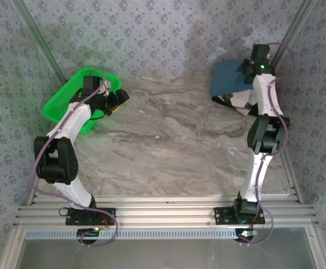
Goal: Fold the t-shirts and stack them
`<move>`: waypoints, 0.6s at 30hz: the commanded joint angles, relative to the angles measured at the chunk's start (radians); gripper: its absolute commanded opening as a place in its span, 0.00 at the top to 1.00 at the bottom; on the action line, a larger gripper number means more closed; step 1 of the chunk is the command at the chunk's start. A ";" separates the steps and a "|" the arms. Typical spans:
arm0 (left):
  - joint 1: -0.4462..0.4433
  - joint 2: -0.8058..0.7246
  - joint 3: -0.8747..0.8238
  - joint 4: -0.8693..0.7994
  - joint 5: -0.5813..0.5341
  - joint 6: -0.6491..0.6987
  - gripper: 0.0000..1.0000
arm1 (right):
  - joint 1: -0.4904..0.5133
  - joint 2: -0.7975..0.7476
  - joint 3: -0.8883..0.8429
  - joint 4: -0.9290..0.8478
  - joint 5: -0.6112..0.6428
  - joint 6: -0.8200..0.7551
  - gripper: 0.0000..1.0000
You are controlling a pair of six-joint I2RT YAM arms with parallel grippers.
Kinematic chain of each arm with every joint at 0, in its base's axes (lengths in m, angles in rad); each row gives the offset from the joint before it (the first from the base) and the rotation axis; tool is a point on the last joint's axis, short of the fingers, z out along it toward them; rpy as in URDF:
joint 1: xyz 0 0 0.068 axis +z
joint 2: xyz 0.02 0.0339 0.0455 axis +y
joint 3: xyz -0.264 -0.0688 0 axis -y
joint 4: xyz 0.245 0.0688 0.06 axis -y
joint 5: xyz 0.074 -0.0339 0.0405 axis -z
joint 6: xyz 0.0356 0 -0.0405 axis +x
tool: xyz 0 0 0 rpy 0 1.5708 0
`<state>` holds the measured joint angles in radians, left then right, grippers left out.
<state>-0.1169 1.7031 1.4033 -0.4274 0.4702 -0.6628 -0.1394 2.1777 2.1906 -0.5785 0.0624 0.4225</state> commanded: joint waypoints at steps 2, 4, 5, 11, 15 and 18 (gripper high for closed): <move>0.008 -0.031 -0.006 -0.028 -0.009 0.023 0.24 | -0.068 -0.113 -0.121 0.181 -0.043 0.132 1.00; 0.009 -0.031 -0.010 -0.029 -0.008 0.023 0.24 | -0.100 -0.134 -0.192 0.227 -0.073 0.172 1.00; 0.009 -0.031 -0.012 -0.028 -0.008 0.023 0.24 | -0.111 -0.145 -0.224 0.240 -0.081 0.189 1.00; 0.009 -0.021 -0.020 -0.030 -0.012 0.025 0.24 | -0.149 -0.184 -0.419 0.320 -0.151 0.282 1.00; 0.009 -0.011 -0.015 -0.038 -0.012 0.028 0.25 | -0.172 -0.178 -0.525 0.387 -0.175 0.384 0.97; 0.010 -0.013 -0.011 -0.050 -0.013 0.035 0.25 | -0.189 -0.170 -0.542 0.364 -0.169 0.411 0.55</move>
<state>-0.1131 1.7027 1.3846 -0.4503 0.4583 -0.6548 -0.3084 2.0331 1.6569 -0.2527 -0.0868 0.7601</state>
